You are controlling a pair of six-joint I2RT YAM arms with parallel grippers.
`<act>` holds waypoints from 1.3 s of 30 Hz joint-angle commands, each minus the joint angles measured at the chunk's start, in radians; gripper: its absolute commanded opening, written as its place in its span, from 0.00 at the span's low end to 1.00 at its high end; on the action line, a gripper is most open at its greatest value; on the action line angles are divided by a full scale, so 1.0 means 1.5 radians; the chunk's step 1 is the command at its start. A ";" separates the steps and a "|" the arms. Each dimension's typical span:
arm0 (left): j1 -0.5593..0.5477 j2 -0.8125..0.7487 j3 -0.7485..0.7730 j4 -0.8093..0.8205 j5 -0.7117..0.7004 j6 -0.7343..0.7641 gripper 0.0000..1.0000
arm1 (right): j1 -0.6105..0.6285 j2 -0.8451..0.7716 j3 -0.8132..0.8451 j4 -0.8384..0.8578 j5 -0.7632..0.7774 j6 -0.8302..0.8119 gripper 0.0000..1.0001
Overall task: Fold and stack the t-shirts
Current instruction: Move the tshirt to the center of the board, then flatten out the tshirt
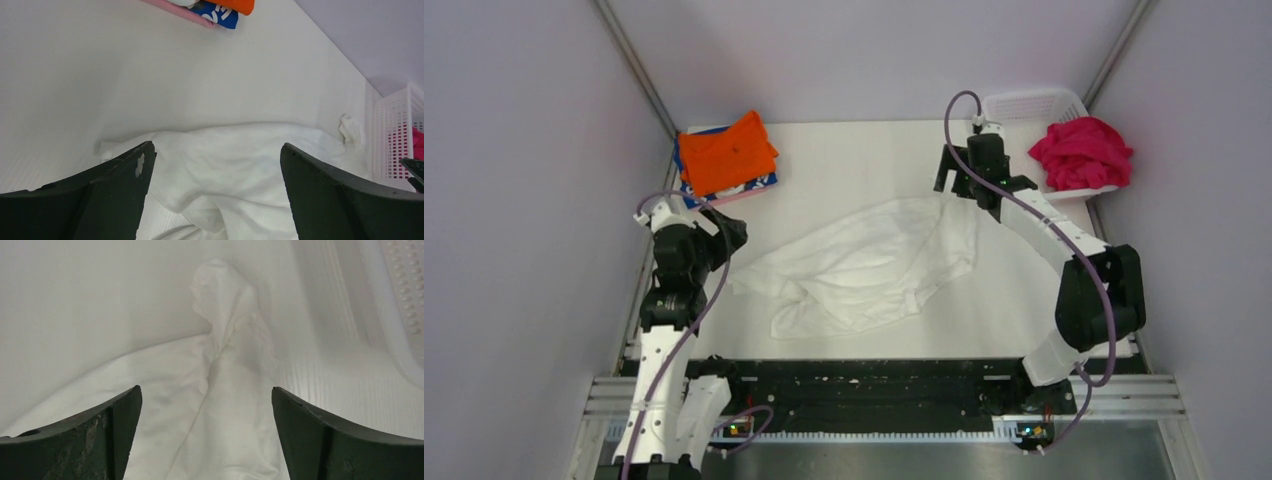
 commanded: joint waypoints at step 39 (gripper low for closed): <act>-0.540 0.344 0.091 -0.044 0.046 0.045 0.99 | 0.036 0.073 0.008 0.015 0.110 -0.013 0.98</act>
